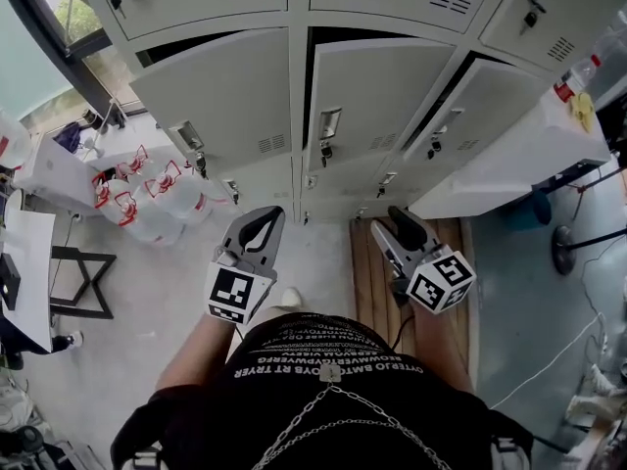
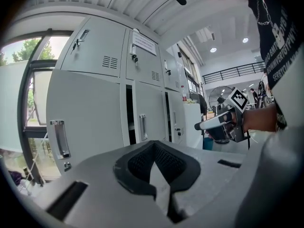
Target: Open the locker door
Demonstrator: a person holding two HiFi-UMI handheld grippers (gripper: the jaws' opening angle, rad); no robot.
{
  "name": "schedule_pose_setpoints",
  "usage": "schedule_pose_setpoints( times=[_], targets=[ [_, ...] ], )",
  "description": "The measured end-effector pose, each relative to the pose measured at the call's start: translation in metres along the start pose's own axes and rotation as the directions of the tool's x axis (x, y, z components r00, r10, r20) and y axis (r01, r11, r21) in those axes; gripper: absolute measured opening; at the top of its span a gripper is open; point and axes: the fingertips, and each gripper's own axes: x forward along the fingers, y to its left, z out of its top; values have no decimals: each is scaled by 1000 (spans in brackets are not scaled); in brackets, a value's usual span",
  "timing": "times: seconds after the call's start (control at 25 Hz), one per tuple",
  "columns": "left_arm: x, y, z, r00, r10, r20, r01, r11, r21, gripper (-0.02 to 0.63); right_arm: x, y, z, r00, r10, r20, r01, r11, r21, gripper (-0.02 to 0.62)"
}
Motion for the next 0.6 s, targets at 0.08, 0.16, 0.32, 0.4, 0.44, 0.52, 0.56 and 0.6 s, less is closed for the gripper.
schedule_pose_setpoints(
  times=[0.08,0.16,0.32,0.4,0.44,0.52,0.56,0.6],
  targets=[
    [4,16,1,1000,3,5,-3,1000,3,3,19,0,6,1000,5,2,-5,1000,-11,169],
    [7,30,2,1000,2,9,-2,1000,5,3,39,2,12,1000,16,0,-16,1000,-23,169],
    [11,50,-1,1000,-11,7,11,1000,10,3,78,7,23,999,37,2,-37,998,-47,170],
    [11,59,-4,1000,-10,7,10,1000,9,3,94,7,30,999,45,4,-44,997,-60,173],
    [11,64,-4,1000,-7,8,7,1000,9,3,102,7,34,999,51,5,-50,997,-66,176],
    [8,74,-5,1000,4,10,-4,1000,10,3,117,8,41,998,67,11,-66,995,-73,181],
    [5,80,-7,1000,12,10,-12,1000,9,3,124,9,45,997,77,14,-76,994,-75,181],
    [3,85,-8,1000,21,8,-21,1000,6,3,132,10,48,996,86,16,-85,993,-76,183]
  ],
)
